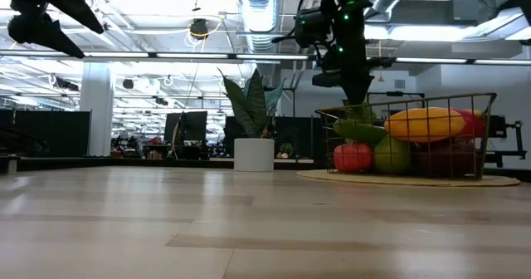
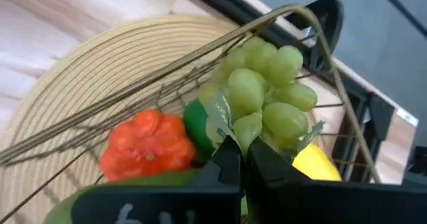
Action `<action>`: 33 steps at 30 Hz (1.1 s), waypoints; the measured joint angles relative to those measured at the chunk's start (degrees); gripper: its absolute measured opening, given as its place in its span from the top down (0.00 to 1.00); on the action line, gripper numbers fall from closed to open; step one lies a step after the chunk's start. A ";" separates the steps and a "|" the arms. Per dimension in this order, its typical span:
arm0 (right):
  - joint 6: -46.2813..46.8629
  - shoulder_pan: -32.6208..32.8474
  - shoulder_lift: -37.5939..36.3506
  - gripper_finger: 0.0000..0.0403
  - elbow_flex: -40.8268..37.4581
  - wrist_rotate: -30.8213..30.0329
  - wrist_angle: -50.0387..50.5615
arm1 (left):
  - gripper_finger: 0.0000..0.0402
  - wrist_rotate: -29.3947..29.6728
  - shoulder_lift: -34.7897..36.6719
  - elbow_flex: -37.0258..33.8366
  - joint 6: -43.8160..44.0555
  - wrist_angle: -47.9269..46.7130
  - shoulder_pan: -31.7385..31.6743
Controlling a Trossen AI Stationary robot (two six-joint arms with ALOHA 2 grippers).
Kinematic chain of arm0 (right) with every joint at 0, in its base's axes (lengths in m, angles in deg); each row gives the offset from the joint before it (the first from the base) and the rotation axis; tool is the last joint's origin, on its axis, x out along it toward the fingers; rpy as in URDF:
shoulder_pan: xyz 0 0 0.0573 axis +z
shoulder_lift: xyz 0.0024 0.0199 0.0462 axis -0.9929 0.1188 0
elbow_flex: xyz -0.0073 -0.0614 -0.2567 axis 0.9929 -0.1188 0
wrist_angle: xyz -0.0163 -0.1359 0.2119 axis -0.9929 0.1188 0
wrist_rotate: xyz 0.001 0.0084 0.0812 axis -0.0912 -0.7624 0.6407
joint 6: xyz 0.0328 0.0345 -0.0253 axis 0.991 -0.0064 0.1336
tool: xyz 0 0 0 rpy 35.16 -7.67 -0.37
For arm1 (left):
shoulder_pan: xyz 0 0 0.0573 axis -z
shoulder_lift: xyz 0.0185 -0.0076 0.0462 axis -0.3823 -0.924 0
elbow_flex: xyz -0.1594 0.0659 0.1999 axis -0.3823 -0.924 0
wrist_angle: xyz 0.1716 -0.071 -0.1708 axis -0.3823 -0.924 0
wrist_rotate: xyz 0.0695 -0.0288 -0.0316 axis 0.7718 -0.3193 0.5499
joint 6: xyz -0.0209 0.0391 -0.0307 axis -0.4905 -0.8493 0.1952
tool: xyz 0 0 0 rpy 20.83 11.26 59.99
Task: Build produce basket
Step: Put the green grapes into the wire basket, then return to Home Position
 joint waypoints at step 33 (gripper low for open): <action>-6.13 10.88 -16.91 0.36 12.23 8.85 4.78 | 0.01 0.09 0.00 0.00 6.08 -0.28 0.00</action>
